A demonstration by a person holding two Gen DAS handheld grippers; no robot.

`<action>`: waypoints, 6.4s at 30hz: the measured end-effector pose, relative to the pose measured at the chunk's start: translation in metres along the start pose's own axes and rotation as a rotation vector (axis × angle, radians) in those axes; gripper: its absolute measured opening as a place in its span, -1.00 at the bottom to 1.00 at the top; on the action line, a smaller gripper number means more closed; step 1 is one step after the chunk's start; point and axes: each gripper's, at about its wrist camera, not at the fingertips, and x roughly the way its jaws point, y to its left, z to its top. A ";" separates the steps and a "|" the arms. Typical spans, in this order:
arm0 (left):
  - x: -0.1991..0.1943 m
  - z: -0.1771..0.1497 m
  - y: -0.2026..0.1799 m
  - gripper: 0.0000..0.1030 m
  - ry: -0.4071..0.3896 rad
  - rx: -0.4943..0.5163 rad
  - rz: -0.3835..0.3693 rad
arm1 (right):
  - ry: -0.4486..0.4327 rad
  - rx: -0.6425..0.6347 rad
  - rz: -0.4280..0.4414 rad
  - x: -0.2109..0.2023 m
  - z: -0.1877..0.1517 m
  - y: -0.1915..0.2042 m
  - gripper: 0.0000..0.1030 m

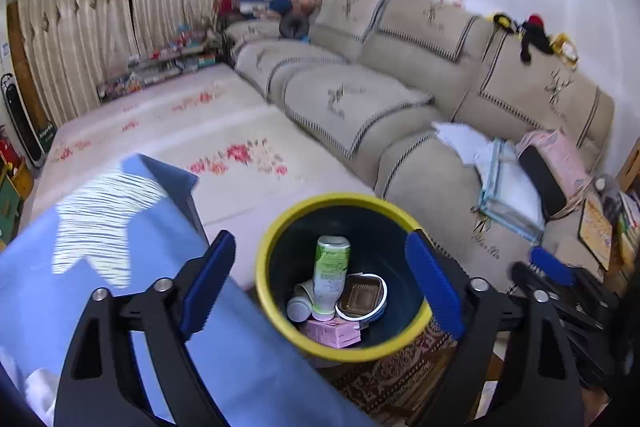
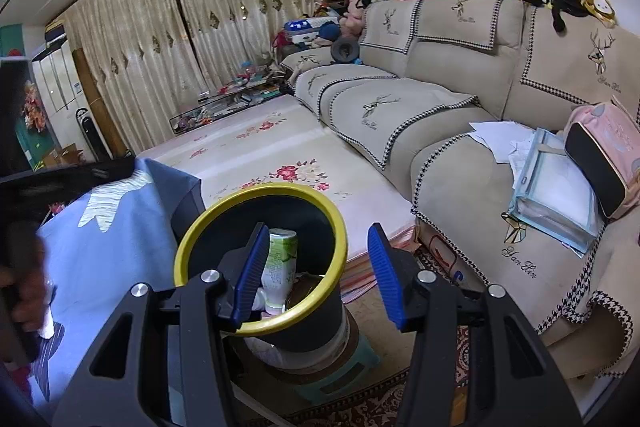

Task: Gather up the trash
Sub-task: 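Carry the coconut water bottle with the left gripper over the bin and release, then move the right gripper to the white towel and grasp it, then carry the white towel with the right gripper into the bin and release, then grasp the green-lidded jar with the left gripper and lift it, then carry the green-lidded jar with the left gripper into the bin and release, then move the right gripper to the white tube with blue cap and grasp it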

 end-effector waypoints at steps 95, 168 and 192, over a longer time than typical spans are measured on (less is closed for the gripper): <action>-0.178 -0.229 0.312 0.90 -0.101 -0.401 0.518 | 0.197 -0.144 0.018 0.094 0.033 0.109 -0.22; 0.095 -0.030 -0.013 0.44 0.184 -0.031 0.001 | 0.144 -0.013 -0.041 0.053 -0.004 -0.008 -0.11; -0.279 -0.163 0.280 0.75 -0.247 -0.381 0.656 | 0.272 -0.457 0.487 0.007 -0.070 0.288 -0.06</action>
